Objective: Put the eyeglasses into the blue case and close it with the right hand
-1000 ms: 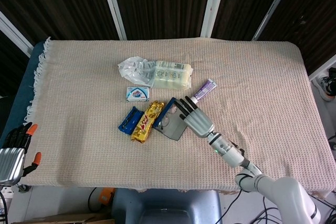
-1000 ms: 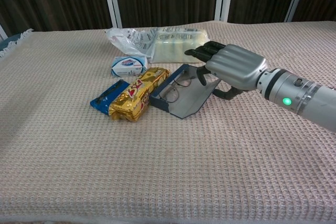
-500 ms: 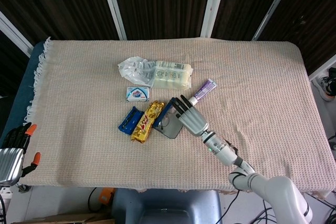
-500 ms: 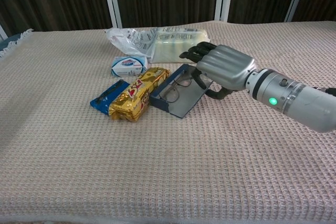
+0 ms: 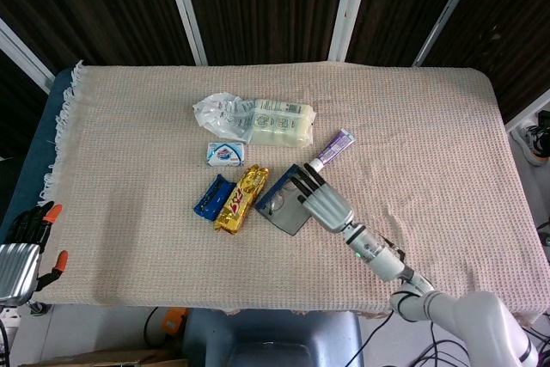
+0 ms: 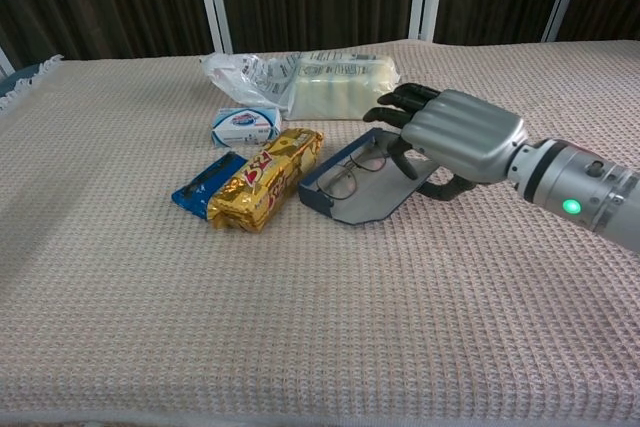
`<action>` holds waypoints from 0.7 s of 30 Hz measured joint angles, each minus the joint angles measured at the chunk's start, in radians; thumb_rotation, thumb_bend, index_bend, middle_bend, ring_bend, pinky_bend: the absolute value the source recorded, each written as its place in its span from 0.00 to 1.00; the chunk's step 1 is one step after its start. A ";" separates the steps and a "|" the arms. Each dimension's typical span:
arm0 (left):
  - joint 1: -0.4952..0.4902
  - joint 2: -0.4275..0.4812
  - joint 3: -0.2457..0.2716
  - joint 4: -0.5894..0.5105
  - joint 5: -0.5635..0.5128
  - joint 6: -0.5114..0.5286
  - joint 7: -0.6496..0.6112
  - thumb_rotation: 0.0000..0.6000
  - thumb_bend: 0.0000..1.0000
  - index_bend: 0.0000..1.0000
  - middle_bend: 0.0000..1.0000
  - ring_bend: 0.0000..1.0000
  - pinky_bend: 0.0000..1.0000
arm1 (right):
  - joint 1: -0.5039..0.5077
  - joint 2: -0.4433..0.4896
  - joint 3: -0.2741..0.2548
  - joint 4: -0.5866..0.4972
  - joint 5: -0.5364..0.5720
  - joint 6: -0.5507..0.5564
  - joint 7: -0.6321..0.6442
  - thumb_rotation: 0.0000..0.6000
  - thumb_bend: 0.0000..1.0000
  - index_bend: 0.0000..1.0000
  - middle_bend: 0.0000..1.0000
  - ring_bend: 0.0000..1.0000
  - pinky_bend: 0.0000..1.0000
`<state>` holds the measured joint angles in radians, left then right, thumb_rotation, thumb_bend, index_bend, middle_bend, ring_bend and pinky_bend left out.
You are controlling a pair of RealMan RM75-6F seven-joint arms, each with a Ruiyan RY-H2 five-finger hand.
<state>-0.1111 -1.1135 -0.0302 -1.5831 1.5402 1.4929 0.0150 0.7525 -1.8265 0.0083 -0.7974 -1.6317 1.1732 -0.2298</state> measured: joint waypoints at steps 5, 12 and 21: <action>0.002 0.002 0.002 -0.001 0.006 0.006 -0.004 1.00 0.41 0.00 0.04 0.05 0.10 | -0.065 0.091 -0.064 -0.118 -0.031 0.042 -0.019 1.00 0.63 0.81 0.21 0.02 0.11; 0.005 0.002 0.004 -0.002 0.011 0.011 -0.005 1.00 0.41 0.00 0.04 0.05 0.10 | -0.167 0.224 -0.157 -0.267 -0.082 0.108 -0.060 1.00 0.63 0.81 0.21 0.02 0.11; 0.002 0.001 0.002 -0.003 0.006 0.003 -0.002 1.00 0.41 0.00 0.04 0.05 0.10 | -0.201 0.279 -0.152 -0.354 -0.108 0.142 -0.052 1.00 0.63 0.80 0.21 0.02 0.11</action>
<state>-0.1091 -1.1123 -0.0278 -1.5858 1.5458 1.4960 0.0126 0.5519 -1.5475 -0.1441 -1.1512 -1.7395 1.3149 -0.2815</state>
